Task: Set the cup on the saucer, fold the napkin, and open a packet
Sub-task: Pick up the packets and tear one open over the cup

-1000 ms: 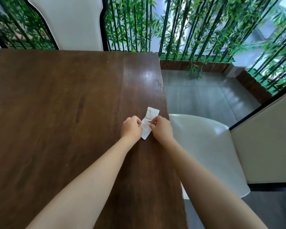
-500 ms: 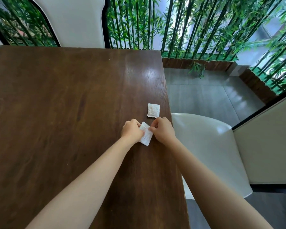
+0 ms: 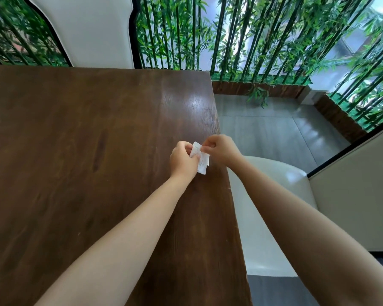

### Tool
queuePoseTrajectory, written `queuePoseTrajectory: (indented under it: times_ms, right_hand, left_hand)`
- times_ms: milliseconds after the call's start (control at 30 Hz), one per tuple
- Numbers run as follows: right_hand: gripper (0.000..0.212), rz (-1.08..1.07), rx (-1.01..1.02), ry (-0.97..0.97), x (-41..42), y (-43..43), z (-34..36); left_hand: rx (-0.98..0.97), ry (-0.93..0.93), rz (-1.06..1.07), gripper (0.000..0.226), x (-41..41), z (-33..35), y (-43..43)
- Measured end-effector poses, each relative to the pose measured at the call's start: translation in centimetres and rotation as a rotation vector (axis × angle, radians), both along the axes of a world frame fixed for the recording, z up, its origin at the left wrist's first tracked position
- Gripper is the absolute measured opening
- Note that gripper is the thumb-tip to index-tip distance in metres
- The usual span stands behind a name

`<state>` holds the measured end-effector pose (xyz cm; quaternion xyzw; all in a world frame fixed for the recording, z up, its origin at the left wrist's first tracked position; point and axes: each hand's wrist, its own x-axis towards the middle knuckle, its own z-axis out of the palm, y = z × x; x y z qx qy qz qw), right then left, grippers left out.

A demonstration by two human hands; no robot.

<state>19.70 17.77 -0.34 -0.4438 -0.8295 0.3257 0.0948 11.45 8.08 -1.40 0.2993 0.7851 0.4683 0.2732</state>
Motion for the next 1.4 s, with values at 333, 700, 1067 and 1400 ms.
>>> queuePoseTrajectory:
  times_ms: [333, 700, 1067, 1400]
  right_hand:
    - [0.023, 0.124, 0.009, -0.364, -3.7, 2.5, -0.2]
    - [0.031, 0.147, -0.062, -0.449, -2.8, 1.4, 1.1]
    - [0.021, 0.118, -0.26, -0.166, -0.2, -2.5, 4.1]
    - [0.027, 0.107, -0.365, -0.136, -1.1, -8.6, 12.5]
  left_hand:
    - [-0.113, 0.047, 0.06, 0.021, -0.8, -2.4, 3.0]
    - [-0.099, 0.135, -0.021, 0.033, -0.6, -2.5, 1.4]
    - [0.017, -0.223, -0.061, 0.036, -0.2, 0.4, -3.8]
    - [0.133, -0.335, -0.261, 0.086, 1.5, 3.9, -8.6]
